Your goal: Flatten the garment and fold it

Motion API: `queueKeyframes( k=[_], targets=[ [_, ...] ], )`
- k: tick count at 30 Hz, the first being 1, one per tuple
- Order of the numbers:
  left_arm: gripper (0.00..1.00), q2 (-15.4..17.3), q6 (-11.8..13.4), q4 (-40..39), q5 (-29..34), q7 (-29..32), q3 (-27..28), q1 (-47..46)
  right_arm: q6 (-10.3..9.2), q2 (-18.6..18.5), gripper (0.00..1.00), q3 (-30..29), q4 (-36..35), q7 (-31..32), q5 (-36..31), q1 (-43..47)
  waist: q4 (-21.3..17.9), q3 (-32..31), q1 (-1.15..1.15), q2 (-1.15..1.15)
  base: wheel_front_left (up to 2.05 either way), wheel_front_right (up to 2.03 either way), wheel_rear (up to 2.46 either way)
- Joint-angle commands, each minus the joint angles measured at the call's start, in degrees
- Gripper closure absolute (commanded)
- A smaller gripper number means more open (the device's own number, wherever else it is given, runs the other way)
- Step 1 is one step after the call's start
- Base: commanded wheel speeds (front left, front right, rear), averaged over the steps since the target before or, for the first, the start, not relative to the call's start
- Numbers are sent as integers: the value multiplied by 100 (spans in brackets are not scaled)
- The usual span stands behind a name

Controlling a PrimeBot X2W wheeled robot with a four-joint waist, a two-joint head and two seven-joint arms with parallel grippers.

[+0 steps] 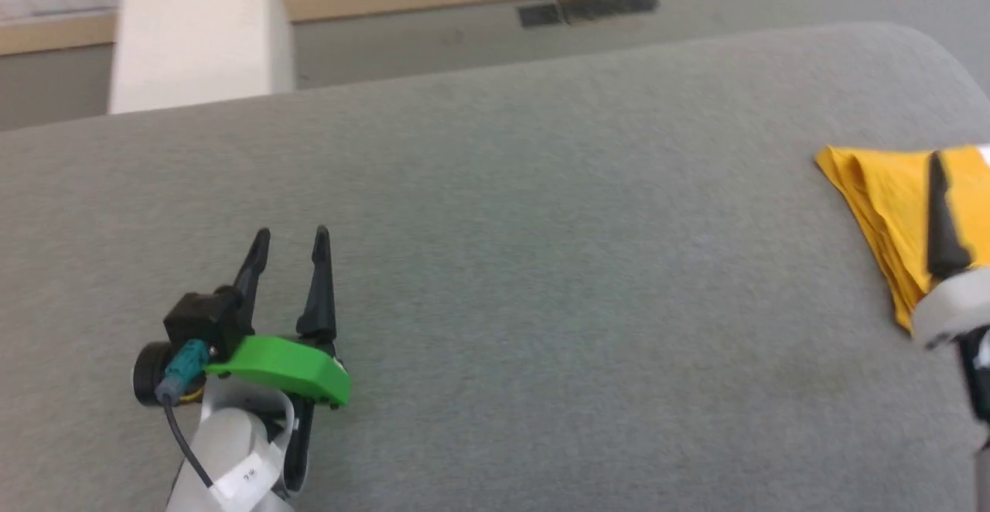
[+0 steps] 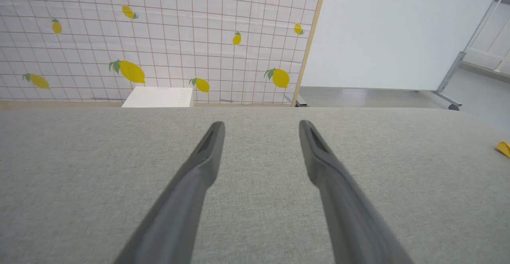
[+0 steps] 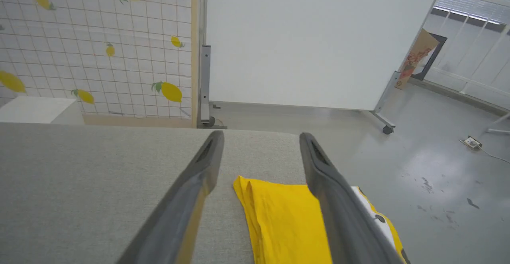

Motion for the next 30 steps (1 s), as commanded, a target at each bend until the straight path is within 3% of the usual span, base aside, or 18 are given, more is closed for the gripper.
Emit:
queueKeyframes(
  k=[1,7,15,30],
  targets=[
    [0,-24,3,57,-25,-37,-15,101,-10,103,0,100,-198,-64,99,214,637,-602,0,0,0,0,0],
    [0,-106,-10,258,-59,-64,-171,244,-10,546,0,599,-824,-372,389,1101,979,-859,0,0,0,0,0],
    [0,-167,-43,344,-110,-69,-351,315,-10,911,0,816,-736,-734,369,1559,1221,-929,0,0,0,0,0],
    [0,-205,-49,424,-105,-70,-395,497,-10,1071,0,879,-531,-972,393,2051,1271,-1060,0,0,0,0,0]
  ],
)
